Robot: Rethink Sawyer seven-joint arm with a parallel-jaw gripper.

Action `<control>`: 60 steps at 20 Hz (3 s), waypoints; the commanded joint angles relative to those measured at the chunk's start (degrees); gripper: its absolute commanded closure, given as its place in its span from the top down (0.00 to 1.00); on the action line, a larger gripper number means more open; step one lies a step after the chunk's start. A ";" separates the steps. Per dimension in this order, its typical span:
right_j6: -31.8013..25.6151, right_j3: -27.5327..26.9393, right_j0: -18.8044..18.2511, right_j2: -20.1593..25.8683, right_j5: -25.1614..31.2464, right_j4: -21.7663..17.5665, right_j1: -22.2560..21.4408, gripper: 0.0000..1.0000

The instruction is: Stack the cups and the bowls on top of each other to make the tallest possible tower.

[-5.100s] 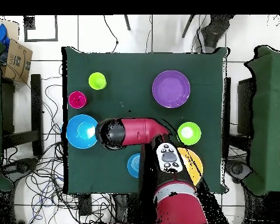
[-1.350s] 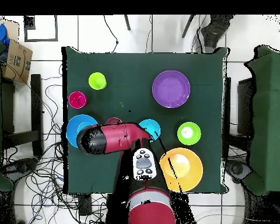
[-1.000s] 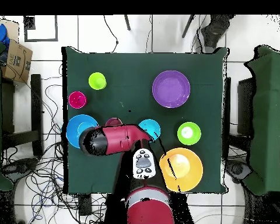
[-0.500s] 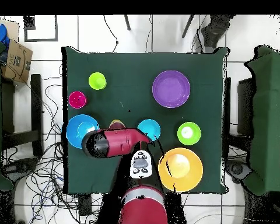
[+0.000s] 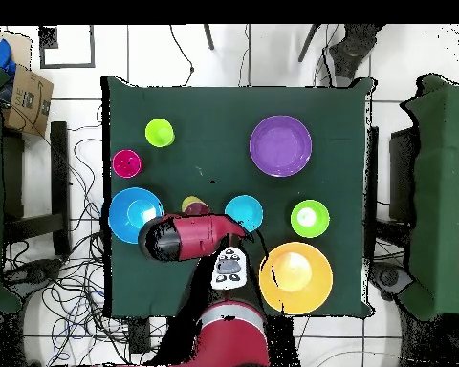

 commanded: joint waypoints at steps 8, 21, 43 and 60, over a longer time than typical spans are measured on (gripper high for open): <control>8.81 1.67 1.14 3.78 -1.02 3.29 -0.26 1.00; 8.13 1.23 -0.65 9.29 -4.86 4.97 2.37 1.00; 14.24 -4.04 8.06 -4.89 -17.98 8.63 8.23 1.00; 21.94 -1.85 24.60 -21.13 -36.24 31.00 19.47 1.00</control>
